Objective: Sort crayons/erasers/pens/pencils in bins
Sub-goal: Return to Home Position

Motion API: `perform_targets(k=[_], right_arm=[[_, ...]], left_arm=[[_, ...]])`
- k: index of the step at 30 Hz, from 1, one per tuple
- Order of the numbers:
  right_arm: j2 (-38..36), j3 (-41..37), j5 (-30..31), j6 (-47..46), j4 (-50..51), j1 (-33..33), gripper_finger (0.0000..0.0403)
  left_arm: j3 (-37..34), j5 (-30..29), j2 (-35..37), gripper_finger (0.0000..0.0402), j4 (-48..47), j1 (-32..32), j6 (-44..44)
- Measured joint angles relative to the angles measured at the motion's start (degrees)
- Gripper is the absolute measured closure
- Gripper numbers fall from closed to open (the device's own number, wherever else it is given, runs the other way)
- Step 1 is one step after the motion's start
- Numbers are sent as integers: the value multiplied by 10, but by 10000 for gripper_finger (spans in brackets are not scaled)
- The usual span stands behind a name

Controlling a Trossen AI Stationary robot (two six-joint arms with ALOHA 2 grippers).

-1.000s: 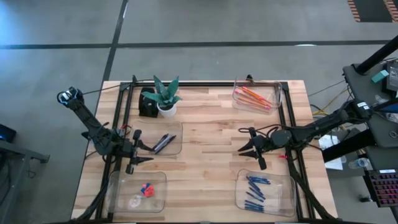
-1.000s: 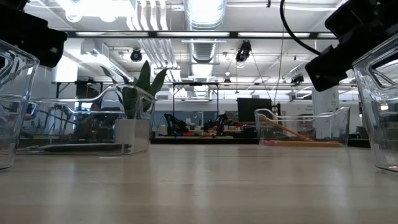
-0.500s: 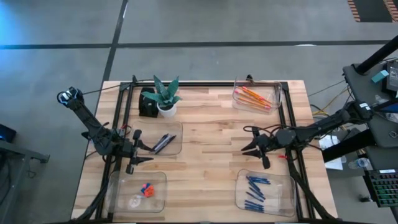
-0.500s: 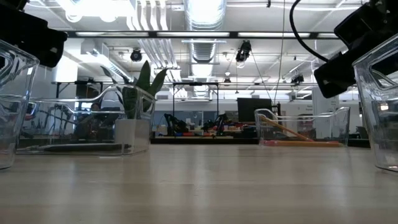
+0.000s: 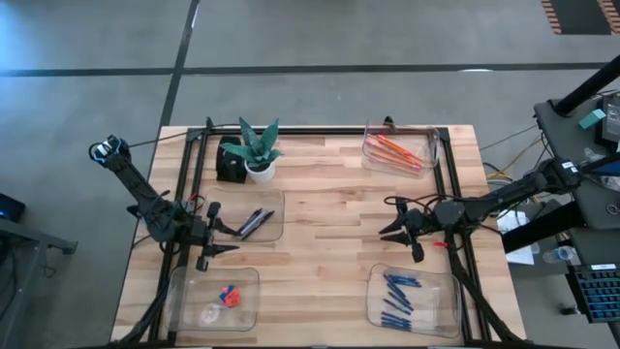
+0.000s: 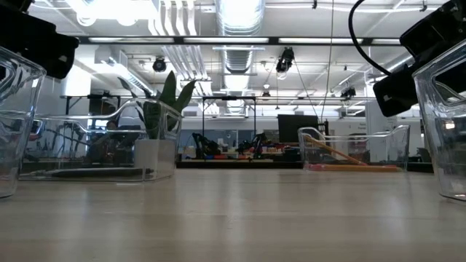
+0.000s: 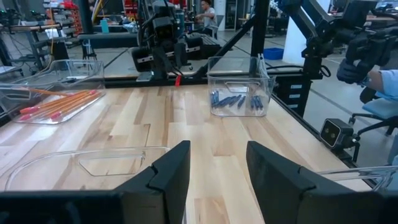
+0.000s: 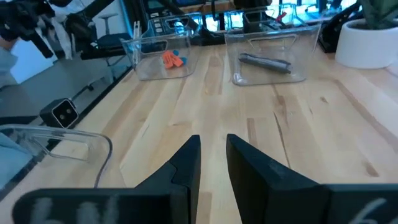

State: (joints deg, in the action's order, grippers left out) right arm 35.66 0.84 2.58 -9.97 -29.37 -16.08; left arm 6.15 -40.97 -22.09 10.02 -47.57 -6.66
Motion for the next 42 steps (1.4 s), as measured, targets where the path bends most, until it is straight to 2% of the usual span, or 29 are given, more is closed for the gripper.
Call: perform_targets(k=[6, 28, 33, 42], right_arm=[[1, 0, 25, -5, 9, 0, 335], [3, 0, 26, -5, 13, 0, 335], [-21, 0, 26, -5, 21, 0, 335], [-108, 0, 27, -5, 24, 0, 335]], left_arm=[[0, 0, 0, 257, 0, 0, 0], [-1, 0, 4, 257, 0, 0, 0], [-2, 0, 37, 257, 0, 0, 0], [-7, -1, 111, 257, 3, 5, 0]])
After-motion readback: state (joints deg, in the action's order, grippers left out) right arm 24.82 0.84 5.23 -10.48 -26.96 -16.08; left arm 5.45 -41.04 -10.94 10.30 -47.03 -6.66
